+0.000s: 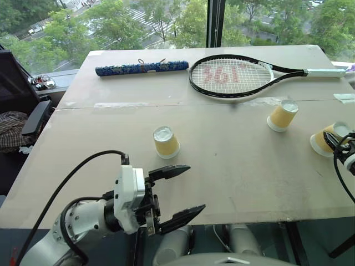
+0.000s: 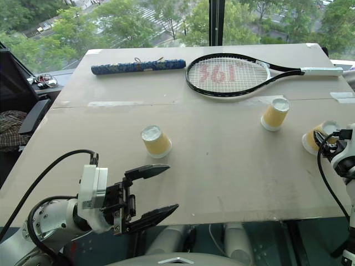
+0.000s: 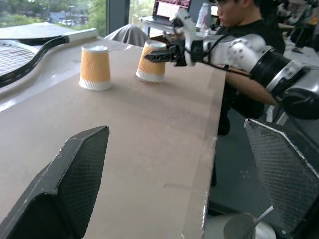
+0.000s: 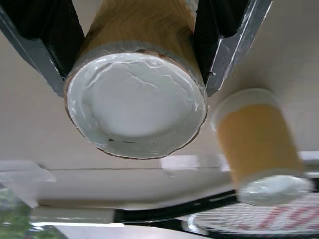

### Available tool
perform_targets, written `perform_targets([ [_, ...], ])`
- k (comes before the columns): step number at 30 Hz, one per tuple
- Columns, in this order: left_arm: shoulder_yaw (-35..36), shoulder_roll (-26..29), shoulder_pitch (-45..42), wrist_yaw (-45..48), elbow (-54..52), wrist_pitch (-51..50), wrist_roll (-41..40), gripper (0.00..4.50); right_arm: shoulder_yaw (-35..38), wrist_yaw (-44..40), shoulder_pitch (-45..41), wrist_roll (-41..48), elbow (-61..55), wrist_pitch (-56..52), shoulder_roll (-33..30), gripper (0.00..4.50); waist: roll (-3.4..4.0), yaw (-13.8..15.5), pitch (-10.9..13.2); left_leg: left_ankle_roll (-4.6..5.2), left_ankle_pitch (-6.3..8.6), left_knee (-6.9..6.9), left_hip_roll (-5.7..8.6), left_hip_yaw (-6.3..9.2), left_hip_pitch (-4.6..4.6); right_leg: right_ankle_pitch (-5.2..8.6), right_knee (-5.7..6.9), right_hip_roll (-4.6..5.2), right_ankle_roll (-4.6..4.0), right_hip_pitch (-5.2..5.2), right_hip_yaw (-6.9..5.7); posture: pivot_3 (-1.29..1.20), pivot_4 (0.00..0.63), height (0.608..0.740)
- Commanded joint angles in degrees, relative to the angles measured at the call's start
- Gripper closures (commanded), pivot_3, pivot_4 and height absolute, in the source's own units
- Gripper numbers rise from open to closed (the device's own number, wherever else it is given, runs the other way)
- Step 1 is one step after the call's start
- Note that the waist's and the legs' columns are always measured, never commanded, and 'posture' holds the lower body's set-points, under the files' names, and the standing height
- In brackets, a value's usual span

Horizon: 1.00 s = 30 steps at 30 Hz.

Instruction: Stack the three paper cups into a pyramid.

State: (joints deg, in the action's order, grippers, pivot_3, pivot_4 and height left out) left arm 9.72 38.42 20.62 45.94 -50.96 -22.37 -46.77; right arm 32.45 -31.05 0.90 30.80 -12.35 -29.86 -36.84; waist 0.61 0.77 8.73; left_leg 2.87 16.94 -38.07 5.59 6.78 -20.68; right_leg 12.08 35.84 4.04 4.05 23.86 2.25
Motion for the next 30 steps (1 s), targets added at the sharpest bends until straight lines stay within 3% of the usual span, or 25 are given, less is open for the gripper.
perform_targets([
  [1, 1.94, 0.29, -3.49, 2.67, 7.11, 2.0, -0.06, 0.0, -0.6, -9.8, 1.81, 7.79, -10.14, -1.06, -3.21, 2.37, 0.0, 0.0, 0.0, 0.12, 0.07, 0.0, -0.04, 0.05, 0.02, 0.0, 0.0, -0.02, 0.01, -0.03, -0.03, 0.0, 0.15, 0.74],
  [4, 2.6, 0.32, -4.71, 5.48, 13.31, 3.62, 2.0, 0.0, -5.95, -12.79, 1.34, 10.1, -15.14, -2.21, -4.42, 2.37, -0.1, -0.04, 0.02, 0.2, 0.11, -0.03, -0.05, 0.1, 0.01, 0.0, 0.0, -0.04, 0.01, -0.04, -0.28, 0.0, 0.15, 0.74],
  [8, 6.06, 0.41, -2.05, 9.89, 17.09, 4.93, 0.52, 0.0, -20.01, -9.18, -5.67, 1.35, -14.96, 1.09, -1.53, 2.37, -0.41, -1.28, 0.18, 0.0, 0.0, -0.07, -0.05, -0.02, 0.0, 0.0, 0.0, -0.02, 0.02, 0.01, -0.16, 0.0, 0.15, 0.74],
  [12, 8.49, 0.02, 0.93, 11.03, 15.36, 5.04, -0.54, 0.0, -27.91, -7.15, -11.32, -5.68, -10.15, 4.48, 1.75, 2.37, -0.56, -0.77, 0.28, -0.02, 0.01, -0.08, -0.02, 0.06, -0.08, -0.01, -0.01, 0.02, 0.01, 0.08, -0.24, 0.0, 0.15, 0.74],
  [26, 14.84, -2.58, 8.2, 10.85, 13.16, 7.45, -0.56, 0.0, -37.82, -9.71, -21.49, -12.97, 1.73, 6.53, 6.72, 2.37, -0.59, -0.1, 0.32, -0.09, 0.04, 0.04, 0.0, 0.15, -0.2, -0.01, -0.04, 0.01, -0.01, 0.26, -0.29, 0.0, 0.15, 0.74],
  [28, 15.15, -2.75, 7.99, 10.4, 13.43, 7.44, -0.76, 0.0, -38.08, -9.85, -21.4, -13.67, 3.46, 7.19, 6.9, 1.35, -0.59, -0.04, 0.32, -0.09, 0.04, 0.04, 0.0, 0.15, -0.21, -0.01, -0.04, 0.01, -0.01, 0.26, -0.3, 0.0, 0.15, 0.74],
  [30, 15.56, -3.03, 7.68, 9.53, 13.83, 7.11, -0.97, 0.0, -37.98, -10.25, -20.69, -14.32, 4.46, 8.9, 6.91, 0.72, -0.59, -0.03, 0.33, -0.09, 0.05, 0.04, 0.0, 0.15, -0.21, -0.01, -0.04, 0.01, -0.01, 0.27, -0.29, 0.0, 0.15, 0.74],
])
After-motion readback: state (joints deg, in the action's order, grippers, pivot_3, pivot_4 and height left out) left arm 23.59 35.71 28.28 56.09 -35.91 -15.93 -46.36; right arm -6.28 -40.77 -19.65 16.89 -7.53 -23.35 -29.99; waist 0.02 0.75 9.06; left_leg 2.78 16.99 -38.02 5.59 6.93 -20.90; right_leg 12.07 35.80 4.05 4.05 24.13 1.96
